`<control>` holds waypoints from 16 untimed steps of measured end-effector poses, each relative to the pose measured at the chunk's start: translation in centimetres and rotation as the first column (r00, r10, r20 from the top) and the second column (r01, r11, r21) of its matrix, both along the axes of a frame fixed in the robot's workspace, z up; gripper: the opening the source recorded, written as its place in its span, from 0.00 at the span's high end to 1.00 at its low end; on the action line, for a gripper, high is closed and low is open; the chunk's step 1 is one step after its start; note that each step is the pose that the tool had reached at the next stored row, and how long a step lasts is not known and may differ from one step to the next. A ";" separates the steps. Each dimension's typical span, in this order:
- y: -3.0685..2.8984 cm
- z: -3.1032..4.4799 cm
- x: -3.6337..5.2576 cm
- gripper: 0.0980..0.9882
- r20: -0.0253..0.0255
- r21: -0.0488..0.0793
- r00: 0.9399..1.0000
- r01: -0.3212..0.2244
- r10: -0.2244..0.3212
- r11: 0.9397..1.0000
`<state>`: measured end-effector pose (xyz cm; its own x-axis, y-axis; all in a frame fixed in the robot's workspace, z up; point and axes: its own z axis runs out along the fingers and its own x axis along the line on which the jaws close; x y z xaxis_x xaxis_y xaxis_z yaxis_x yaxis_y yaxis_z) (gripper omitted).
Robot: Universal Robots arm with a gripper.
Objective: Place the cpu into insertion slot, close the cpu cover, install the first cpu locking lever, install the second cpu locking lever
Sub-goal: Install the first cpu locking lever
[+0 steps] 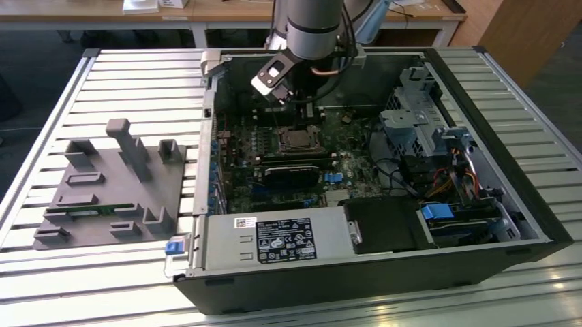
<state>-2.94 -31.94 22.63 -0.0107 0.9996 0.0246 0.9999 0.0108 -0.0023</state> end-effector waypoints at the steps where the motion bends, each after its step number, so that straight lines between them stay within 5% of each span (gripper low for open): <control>1: 0.00 0.29 0.00 0.99 0.000 0.000 1.000 0.000 0.000 1.000; 12: 0.00 4.56 0.00 0.99 0.000 0.000 1.000 0.000 0.000 1.000; 16: 0.00 4.92 0.00 0.99 0.000 0.000 1.000 -0.001 0.001 1.000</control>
<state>-2.94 -31.94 27.55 -0.0117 0.9996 0.0248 0.9999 0.0118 -0.0019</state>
